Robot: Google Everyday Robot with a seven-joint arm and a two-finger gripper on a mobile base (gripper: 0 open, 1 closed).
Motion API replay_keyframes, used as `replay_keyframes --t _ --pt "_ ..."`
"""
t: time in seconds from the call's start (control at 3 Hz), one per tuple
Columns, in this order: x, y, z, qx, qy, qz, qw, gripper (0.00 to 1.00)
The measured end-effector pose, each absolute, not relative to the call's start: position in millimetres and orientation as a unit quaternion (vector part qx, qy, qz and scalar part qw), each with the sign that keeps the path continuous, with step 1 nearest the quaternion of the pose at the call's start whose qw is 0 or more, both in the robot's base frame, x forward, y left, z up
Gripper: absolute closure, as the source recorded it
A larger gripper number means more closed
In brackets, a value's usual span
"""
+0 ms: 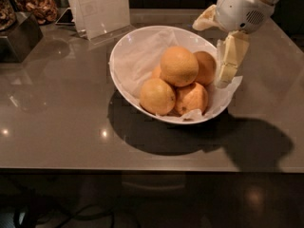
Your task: Pick orange from white bowl
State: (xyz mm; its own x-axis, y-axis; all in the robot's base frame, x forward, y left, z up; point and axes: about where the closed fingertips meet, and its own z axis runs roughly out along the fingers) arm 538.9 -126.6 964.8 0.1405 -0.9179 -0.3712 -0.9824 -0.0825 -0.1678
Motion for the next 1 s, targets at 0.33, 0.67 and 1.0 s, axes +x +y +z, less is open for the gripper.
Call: replay_keyframes --t 0.33,0.67,1.0 --pt "544 -125 963 -0.725 0.653 0.084 0.202 0.00" --pt "557 -111 948 -0.725 0.646 0.116 0.208 0.00" --pt "565 -97 932 -0.722 0.642 0.154 0.209 0.00"
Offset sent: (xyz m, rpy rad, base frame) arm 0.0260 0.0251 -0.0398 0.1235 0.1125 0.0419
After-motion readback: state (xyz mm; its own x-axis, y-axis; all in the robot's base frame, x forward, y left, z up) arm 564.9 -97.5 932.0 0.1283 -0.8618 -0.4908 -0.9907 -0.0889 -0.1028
